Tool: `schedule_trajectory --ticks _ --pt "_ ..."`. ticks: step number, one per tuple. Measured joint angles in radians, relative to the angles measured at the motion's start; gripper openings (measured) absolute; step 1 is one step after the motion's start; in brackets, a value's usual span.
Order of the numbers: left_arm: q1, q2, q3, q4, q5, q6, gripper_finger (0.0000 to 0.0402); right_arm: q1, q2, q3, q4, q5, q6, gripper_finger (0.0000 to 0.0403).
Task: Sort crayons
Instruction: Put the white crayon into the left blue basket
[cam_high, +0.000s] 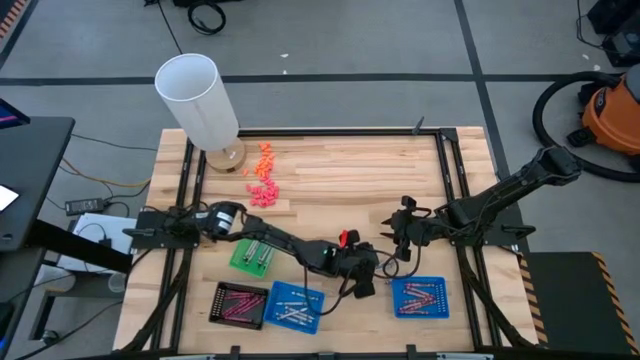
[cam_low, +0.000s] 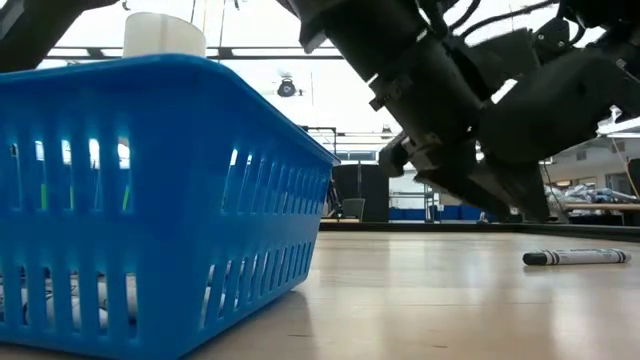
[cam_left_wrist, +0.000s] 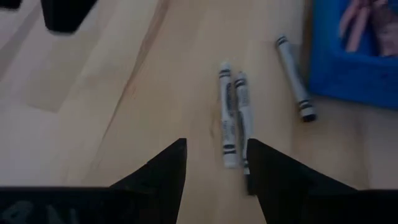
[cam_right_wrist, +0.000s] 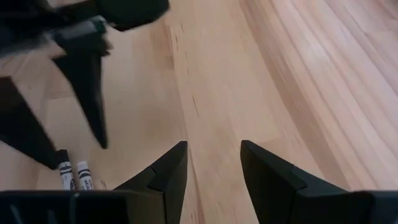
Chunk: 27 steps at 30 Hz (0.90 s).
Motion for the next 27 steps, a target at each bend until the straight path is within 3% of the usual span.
schedule_trajectory --ticks 27 --pt "0.022 0.066 -0.001 0.138 0.000 0.000 0.0178 0.023 0.000 -0.001 0.010 0.016 0.000 0.0159"
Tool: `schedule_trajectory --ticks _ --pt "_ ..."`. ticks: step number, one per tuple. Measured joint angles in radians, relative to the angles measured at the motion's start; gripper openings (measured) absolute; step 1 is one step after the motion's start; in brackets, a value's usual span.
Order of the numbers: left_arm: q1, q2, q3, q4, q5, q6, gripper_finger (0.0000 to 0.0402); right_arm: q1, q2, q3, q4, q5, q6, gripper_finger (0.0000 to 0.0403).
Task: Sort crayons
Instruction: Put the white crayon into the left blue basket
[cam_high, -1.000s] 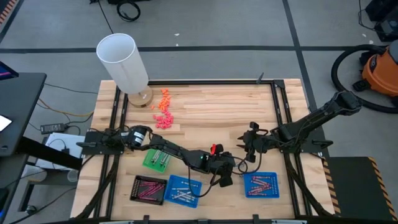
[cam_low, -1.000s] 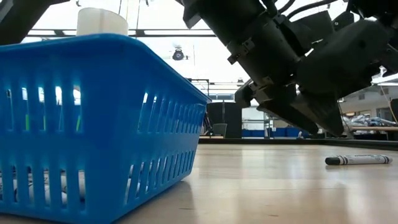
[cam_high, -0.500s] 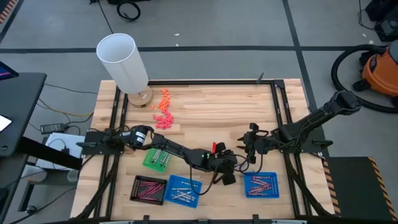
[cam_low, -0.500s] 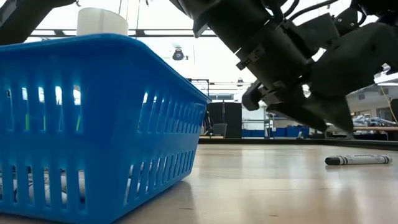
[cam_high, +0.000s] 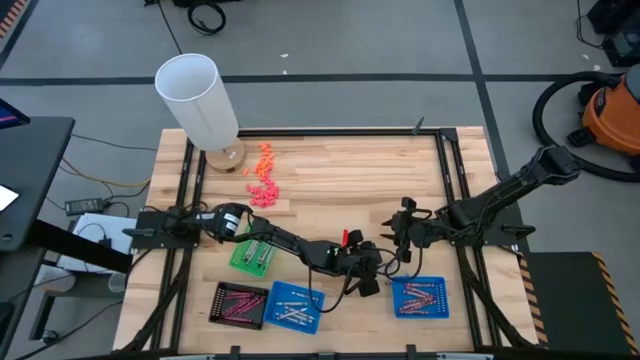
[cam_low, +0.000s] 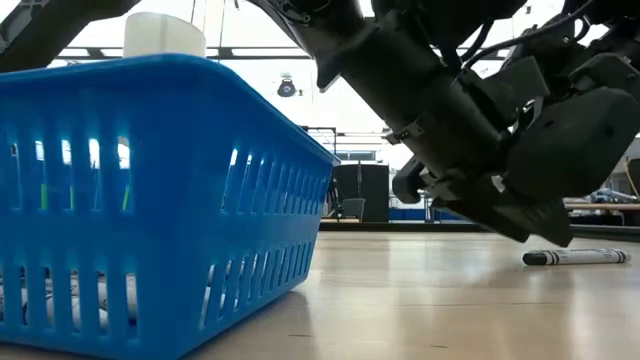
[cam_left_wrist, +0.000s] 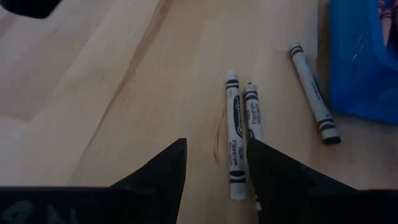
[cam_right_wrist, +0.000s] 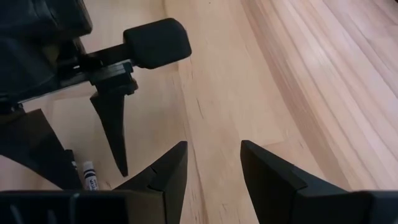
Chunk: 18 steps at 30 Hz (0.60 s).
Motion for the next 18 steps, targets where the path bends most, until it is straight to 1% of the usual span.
schedule_trajectory --ticks 7,12,18 --pt "0.006 0.000 0.000 0.003 0.001 0.001 0.0178 0.000 0.000 0.000 0.000 0.000 0.000 0.0159" --pt "0.007 0.000 0.000 0.005 0.056 -0.001 0.0178 0.000 0.000 0.000 0.000 0.000 0.000 0.0159" --pt "0.006 -0.001 0.000 -0.023 0.053 0.001 0.0178 0.000 0.000 0.000 0.000 0.000 0.000 0.0159"
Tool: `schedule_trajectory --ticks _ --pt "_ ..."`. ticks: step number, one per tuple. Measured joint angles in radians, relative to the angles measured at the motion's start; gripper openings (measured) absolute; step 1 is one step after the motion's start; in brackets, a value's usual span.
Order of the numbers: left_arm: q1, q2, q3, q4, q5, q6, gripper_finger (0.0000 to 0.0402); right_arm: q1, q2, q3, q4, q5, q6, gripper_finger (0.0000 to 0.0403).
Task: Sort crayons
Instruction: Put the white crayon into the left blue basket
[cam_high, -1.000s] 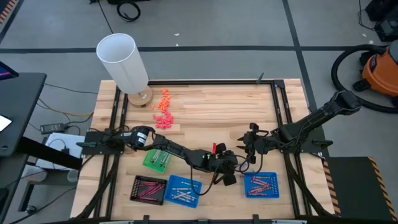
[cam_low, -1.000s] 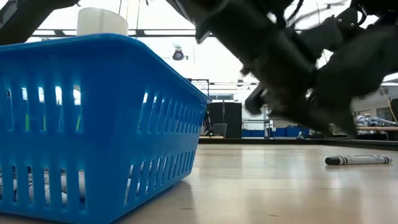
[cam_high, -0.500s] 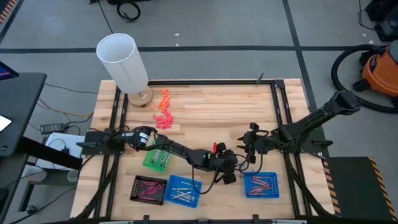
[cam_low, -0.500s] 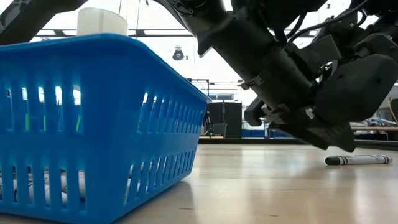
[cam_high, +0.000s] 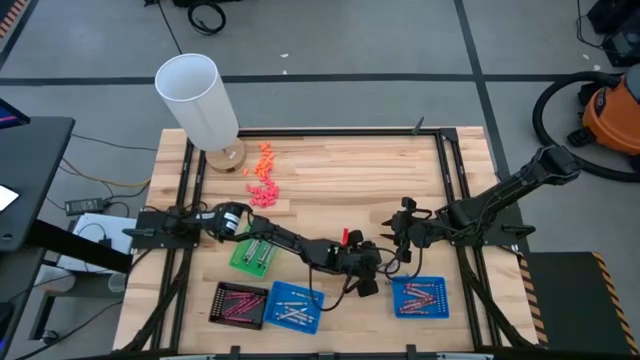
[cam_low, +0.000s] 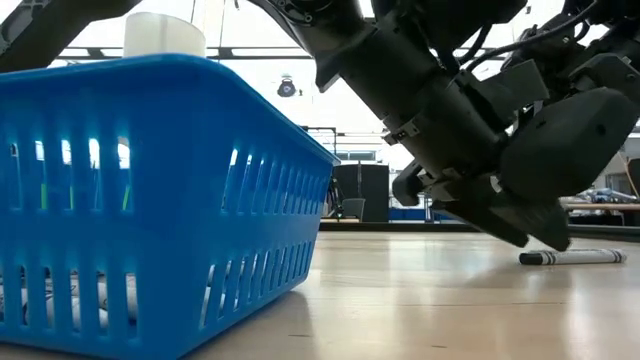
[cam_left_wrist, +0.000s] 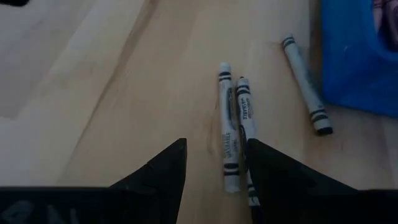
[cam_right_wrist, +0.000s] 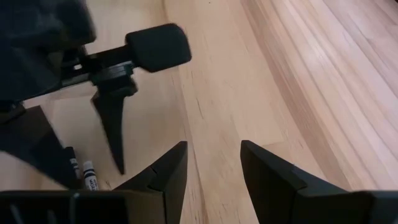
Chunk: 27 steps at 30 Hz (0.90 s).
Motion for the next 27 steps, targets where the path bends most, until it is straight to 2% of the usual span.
schedule_trajectory --ticks 5,9,15,19,27 --pt "0.011 -0.003 0.002 -0.076 -0.004 0.001 0.0178 0.000 0.000 0.000 0.000 0.000 0.000 0.0159" --pt "0.013 -0.004 0.002 -0.073 -0.003 0.007 0.0178 0.000 0.000 0.000 0.000 0.000 0.000 0.0159" --pt "0.015 -0.003 0.002 -0.067 -0.003 0.122 0.0178 0.000 0.000 0.000 -0.001 -0.002 0.000 0.0159" --pt "0.019 -0.003 0.002 -0.063 -0.001 0.191 0.0178 0.000 0.000 0.000 -0.026 -0.040 0.022 0.0159" --pt "0.052 -0.004 0.002 -0.059 0.077 0.178 0.0166 0.000 0.000 0.000 -0.035 -0.037 0.021 0.0159"
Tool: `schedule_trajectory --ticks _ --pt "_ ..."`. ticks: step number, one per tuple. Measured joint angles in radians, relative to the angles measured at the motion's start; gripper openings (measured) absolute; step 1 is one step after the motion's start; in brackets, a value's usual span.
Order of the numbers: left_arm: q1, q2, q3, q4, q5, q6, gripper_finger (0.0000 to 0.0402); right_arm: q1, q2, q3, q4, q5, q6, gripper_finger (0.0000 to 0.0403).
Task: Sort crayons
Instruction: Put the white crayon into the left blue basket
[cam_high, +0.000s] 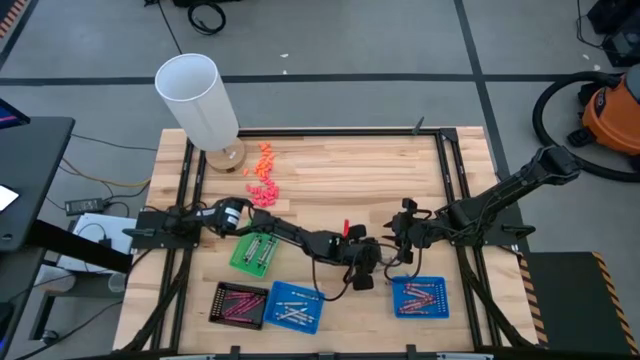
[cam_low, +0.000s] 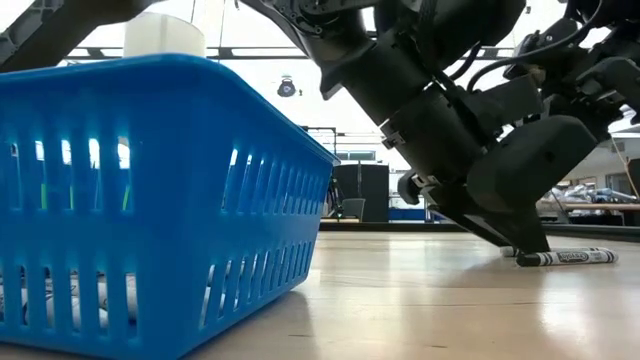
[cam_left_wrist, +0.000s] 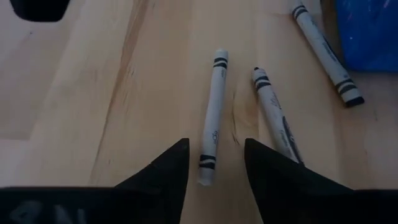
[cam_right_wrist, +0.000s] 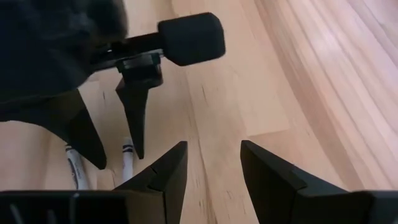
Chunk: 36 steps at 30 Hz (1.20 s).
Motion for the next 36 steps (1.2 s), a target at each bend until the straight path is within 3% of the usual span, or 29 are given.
schedule_trajectory --ticks 18,27,36 --pt "0.045 0.000 -0.001 -0.003 0.007 -0.041 0.0013 0.000 0.000 0.000 -0.004 0.018 -0.041 0.0159" --pt "0.043 -0.036 -0.006 -0.059 -0.073 -0.021 0.0012 0.003 -0.043 0.000 -0.005 0.145 -0.026 0.0159" --pt "0.033 -0.112 -0.005 -0.192 -0.080 -0.046 0.0013 0.115 -0.112 0.000 -0.013 0.391 -0.053 0.0159"
